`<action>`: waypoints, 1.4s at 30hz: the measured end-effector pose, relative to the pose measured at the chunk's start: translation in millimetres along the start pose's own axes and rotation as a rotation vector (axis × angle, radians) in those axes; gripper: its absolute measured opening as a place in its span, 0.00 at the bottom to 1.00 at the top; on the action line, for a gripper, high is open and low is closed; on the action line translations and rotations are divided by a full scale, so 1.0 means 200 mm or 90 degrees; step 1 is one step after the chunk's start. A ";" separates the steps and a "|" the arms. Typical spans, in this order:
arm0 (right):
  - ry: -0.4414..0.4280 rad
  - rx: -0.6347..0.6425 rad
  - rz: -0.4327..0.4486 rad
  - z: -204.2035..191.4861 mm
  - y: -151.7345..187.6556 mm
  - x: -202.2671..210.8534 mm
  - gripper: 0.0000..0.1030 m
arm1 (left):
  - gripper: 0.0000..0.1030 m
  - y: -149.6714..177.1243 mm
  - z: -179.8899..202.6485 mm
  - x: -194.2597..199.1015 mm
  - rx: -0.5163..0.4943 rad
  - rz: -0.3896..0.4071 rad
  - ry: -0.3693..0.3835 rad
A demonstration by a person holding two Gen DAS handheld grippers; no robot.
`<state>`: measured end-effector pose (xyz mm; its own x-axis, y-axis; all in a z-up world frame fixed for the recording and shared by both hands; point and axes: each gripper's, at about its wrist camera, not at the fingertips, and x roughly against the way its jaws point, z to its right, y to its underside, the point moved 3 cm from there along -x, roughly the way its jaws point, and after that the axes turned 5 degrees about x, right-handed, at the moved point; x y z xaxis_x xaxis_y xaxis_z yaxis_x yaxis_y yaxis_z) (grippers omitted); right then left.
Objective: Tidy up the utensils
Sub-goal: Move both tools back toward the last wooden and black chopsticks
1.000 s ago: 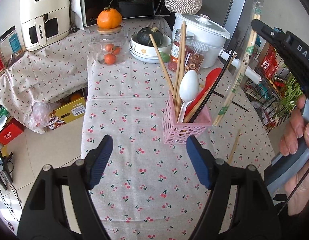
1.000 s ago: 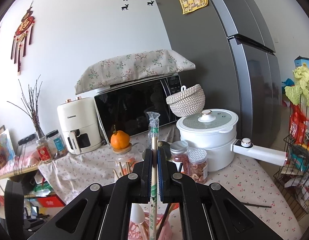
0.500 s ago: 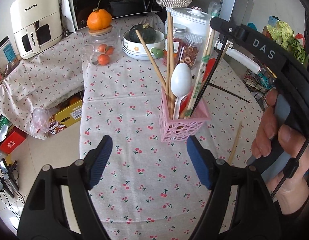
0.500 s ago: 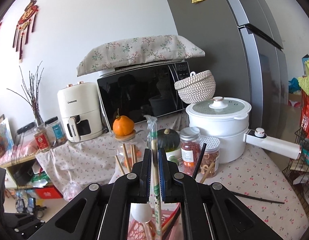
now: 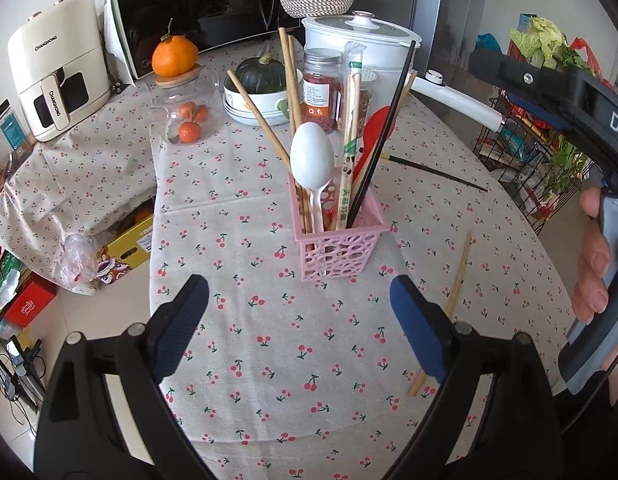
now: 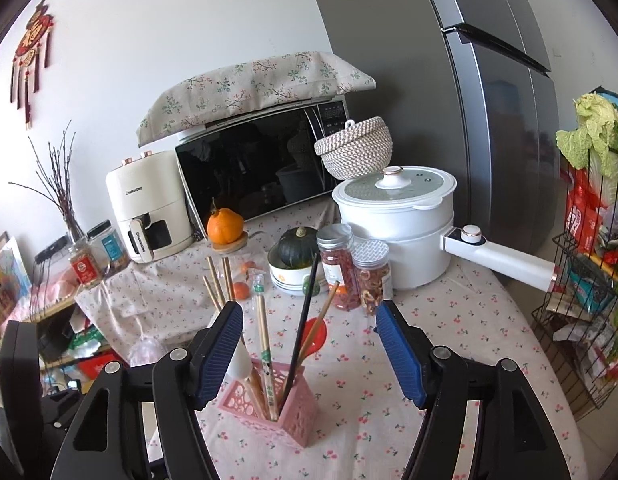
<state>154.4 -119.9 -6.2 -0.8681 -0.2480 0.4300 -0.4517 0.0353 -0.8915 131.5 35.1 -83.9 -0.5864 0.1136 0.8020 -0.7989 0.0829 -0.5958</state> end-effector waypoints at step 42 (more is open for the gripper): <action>0.153 -0.014 -0.484 0.90 0.67 0.09 0.87 | 0.63 0.10 0.82 -0.57 -0.114 -0.198 0.110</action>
<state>116.2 -292.8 -143.4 -0.3402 0.0034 0.9403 -0.9396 -0.0402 -0.3398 160.5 -137.6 -179.7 -0.2763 0.2189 0.9358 -0.8899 0.3096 -0.3352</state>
